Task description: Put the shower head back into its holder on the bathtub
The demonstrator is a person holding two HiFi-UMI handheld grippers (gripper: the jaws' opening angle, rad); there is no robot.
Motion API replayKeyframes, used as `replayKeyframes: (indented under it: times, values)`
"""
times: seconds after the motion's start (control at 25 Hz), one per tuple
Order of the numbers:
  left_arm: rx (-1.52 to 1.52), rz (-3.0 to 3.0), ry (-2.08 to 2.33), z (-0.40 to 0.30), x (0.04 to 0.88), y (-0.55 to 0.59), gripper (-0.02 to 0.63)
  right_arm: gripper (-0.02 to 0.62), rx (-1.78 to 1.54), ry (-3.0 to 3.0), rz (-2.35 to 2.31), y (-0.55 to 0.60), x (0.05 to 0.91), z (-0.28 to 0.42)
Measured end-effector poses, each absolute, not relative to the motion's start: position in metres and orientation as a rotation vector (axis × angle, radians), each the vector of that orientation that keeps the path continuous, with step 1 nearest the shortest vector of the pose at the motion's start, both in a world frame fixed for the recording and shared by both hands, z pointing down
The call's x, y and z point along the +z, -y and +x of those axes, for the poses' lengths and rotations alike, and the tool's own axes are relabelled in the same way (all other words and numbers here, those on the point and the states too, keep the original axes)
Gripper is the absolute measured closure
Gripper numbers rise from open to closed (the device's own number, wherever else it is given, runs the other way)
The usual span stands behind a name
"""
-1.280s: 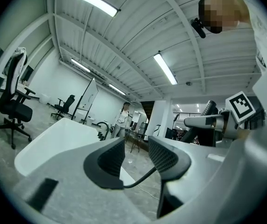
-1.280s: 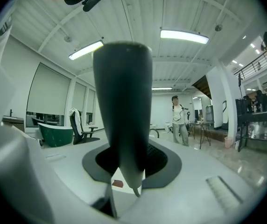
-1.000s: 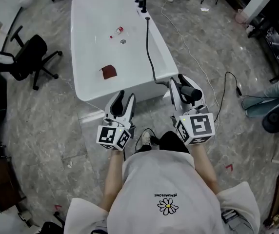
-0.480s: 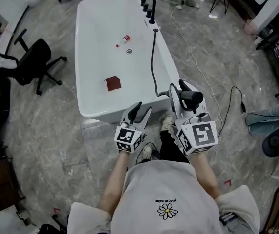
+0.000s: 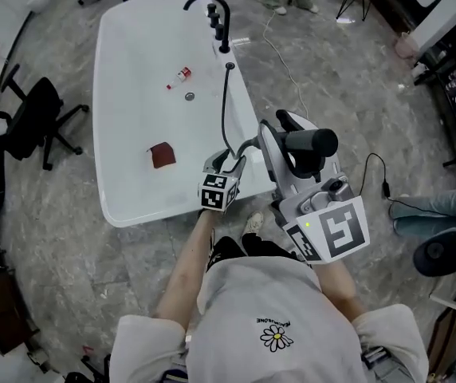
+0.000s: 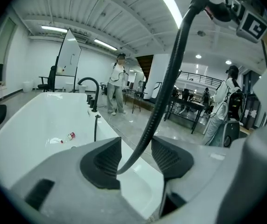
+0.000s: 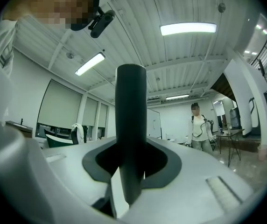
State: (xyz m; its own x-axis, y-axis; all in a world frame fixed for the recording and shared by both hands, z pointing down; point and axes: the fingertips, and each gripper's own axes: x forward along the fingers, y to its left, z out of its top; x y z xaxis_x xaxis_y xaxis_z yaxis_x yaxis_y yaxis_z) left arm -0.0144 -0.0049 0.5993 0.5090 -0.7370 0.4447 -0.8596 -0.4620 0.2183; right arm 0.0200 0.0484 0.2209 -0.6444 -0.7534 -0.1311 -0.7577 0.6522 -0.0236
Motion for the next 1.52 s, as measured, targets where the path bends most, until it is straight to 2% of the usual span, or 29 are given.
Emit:
replayKeyframes:
  times: [0.36, 0.44, 0.64, 0.84, 1.0, 1.32, 1.52]
  values:
    - [0.527, 2.268, 1.288, -0.005, 0.644, 0.077, 0.437, 0.489, 0.085, -2.683, -1.217, 0.016, 0.192, 0.04]
    - [0.533, 2.261, 1.314, -0.008, 0.645, 0.093, 0.517, 0.489, 0.112, -2.677, -1.231, 0.028, 0.187, 0.042]
    - [0.514, 2.266, 1.439, -0.038, 0.624, 0.15, 0.541, 0.489, 0.16, -2.664, -1.262, 0.061, 0.177, 0.035]
    - [0.322, 2.251, 1.669, -0.112, 0.553, 0.237, 0.545, 0.489, 0.239, -2.645, -1.278, 0.089, 0.159, 0.014]
    - [0.182, 2.339, 1.797, -0.145, 0.482, 0.287, 0.545, 0.491, 0.233, -2.616, -1.335, 0.108, 0.166, 0.014]
    - [0.024, 2.406, 1.993, -0.171, 0.372, 0.368, 0.545, 0.491, 0.165, -2.614, -1.34, 0.158, 0.167, 0.039]
    - [-0.115, 2.537, 2.06, -0.15, 0.279, 0.405, 0.545, 0.491, 0.148, -2.6, -1.332, 0.178, 0.165, 0.065]
